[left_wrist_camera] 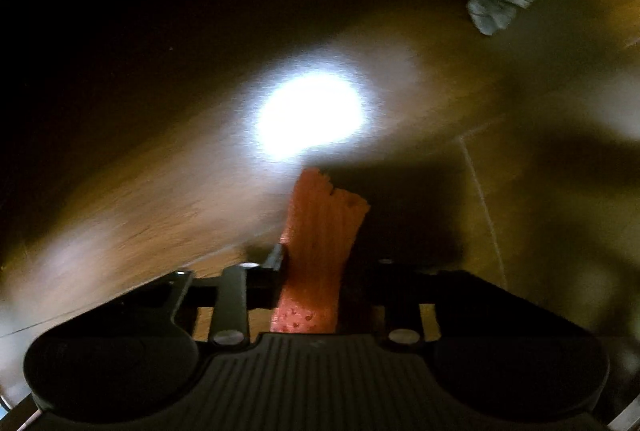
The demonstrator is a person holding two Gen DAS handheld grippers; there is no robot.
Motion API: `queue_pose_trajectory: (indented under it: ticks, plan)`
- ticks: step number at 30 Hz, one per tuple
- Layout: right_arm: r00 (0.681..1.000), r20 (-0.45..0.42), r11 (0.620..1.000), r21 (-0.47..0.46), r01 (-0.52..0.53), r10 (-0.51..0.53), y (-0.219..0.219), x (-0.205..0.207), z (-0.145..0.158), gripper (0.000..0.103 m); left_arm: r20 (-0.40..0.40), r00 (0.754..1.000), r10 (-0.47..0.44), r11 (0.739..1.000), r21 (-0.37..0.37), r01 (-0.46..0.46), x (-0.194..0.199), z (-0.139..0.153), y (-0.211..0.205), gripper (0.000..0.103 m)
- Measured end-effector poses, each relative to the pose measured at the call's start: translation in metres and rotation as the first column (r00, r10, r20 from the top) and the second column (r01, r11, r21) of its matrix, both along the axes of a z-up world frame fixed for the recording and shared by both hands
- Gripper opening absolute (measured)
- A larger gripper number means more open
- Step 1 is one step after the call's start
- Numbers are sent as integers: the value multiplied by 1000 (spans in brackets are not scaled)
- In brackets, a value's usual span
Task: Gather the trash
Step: 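Grasp red mesh with left tool while right tool grasps white tissue, then carry red mesh and white tissue to teal bin and open both grippers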
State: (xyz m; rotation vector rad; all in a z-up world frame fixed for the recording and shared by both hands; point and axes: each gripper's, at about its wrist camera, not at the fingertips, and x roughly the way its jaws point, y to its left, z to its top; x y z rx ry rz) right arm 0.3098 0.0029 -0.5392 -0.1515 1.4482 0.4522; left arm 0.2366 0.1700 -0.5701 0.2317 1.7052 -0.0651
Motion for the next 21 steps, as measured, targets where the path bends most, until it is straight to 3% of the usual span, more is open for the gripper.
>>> queue_pose_trajectory:
  ticks: [7,11,21]
  plan:
    - [1000,-15,1000,17,17,-16,-13,-8,26,40,14,998,57,997,-61,-56,10,17,4,21]
    - [1000,-28,1000,7,10,-10,-30,-21,54,40,28,998,61,986,-158,-56,17,44,-6,20]
    - [996,-22,996,20,81,-81,-75,-54,177,40,115,990,-77,958,-267,106,31,144,-54,21]
